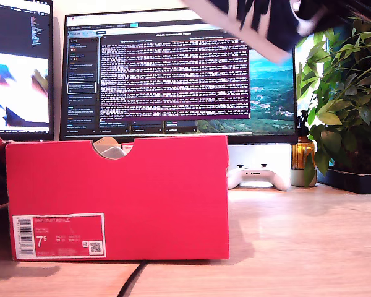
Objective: Pack the blue shoes by picking the first shoe and placing it inside the red shoebox, left side, then picking and rotating the second shoe and placing it in the shoebox
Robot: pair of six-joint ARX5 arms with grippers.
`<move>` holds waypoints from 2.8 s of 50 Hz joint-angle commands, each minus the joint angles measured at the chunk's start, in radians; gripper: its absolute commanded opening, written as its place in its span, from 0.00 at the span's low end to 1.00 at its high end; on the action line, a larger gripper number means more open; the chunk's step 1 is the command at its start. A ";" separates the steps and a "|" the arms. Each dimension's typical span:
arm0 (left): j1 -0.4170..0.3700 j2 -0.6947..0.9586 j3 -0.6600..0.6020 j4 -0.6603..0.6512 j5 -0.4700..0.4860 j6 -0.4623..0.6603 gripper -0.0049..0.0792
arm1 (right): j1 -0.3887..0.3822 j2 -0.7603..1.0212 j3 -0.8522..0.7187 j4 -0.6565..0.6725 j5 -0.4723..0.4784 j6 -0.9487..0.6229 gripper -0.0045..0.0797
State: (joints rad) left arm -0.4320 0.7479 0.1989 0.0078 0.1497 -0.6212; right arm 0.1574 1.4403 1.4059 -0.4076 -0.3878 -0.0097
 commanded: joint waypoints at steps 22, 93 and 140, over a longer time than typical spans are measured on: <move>-0.002 0.000 0.005 0.008 -0.001 0.000 0.04 | 0.143 0.097 0.016 0.320 -0.027 -0.352 0.04; -0.002 0.000 0.005 0.008 -0.001 0.000 0.04 | 0.278 0.468 0.016 0.243 0.120 -0.748 0.04; -0.002 0.000 0.005 0.008 -0.001 0.000 0.04 | 0.304 0.408 0.016 0.464 0.134 -0.314 0.30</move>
State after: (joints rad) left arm -0.4320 0.7479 0.1989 0.0078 0.1493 -0.6212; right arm 0.4591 1.9301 1.4067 0.0456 -0.2520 -0.3725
